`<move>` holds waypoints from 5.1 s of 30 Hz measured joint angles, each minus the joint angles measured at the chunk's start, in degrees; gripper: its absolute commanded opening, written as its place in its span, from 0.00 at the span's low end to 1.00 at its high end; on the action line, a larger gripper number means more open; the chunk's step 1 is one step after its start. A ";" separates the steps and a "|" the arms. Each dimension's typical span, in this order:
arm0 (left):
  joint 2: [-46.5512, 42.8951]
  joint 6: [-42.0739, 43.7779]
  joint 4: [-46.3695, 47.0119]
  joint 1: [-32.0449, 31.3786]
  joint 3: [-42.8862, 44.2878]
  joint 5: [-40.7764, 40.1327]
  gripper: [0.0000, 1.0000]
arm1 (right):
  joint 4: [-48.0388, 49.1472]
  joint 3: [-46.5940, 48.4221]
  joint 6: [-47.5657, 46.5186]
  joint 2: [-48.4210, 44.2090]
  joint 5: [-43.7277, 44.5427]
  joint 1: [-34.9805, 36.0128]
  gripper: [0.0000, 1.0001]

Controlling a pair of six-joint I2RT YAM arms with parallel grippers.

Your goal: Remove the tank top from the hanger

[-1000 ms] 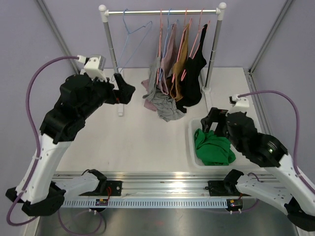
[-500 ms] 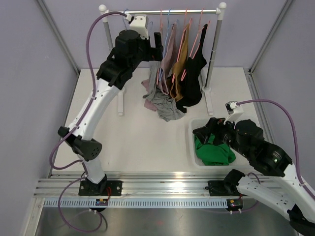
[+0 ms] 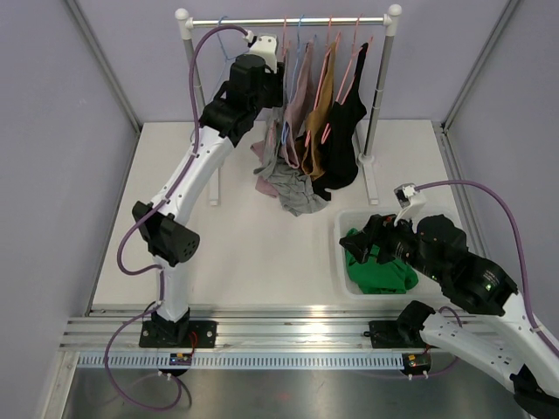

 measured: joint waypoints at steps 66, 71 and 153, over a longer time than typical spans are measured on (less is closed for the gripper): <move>-66.18 -5.33 -18.47 1.09 -23.91 28.22 0.00 | 14.60 8.11 -3.78 13.75 -14.27 -0.04 1.00; -70.51 -8.70 -17.88 1.09 -45.09 31.10 0.00 | 23.30 5.03 -2.12 18.64 -18.82 -0.04 1.00; -77.07 -13.64 51.30 1.14 -79.47 16.00 0.00 | 20.35 12.13 -7.08 15.34 -43.65 -2.29 0.00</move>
